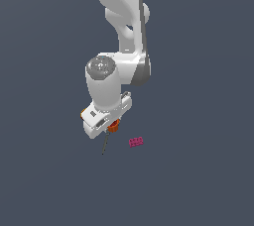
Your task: Pick up a designated object from a clutter of objects.
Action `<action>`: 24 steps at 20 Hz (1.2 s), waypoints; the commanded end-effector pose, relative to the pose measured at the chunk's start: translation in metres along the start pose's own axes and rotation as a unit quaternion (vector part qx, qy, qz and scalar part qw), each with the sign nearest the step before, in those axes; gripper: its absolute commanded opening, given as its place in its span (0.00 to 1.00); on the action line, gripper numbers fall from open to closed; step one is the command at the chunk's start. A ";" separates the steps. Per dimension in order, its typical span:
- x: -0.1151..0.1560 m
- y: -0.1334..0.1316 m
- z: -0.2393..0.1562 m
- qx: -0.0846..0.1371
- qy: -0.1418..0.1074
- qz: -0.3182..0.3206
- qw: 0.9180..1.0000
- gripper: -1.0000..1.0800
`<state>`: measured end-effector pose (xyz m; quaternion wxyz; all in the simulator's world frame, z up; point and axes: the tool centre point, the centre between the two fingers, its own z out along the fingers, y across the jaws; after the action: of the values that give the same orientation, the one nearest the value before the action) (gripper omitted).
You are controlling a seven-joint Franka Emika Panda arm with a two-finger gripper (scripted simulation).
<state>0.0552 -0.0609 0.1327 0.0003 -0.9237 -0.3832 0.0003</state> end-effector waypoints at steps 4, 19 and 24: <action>-0.009 0.015 -0.062 0.000 0.001 0.000 1.000 0.00; -0.030 0.057 -0.220 0.000 0.001 0.000 1.000 0.00; -0.034 0.068 -0.256 0.000 0.000 0.000 1.000 0.00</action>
<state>0.0781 -0.1302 0.3783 0.0000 -0.9237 -0.3832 -0.0005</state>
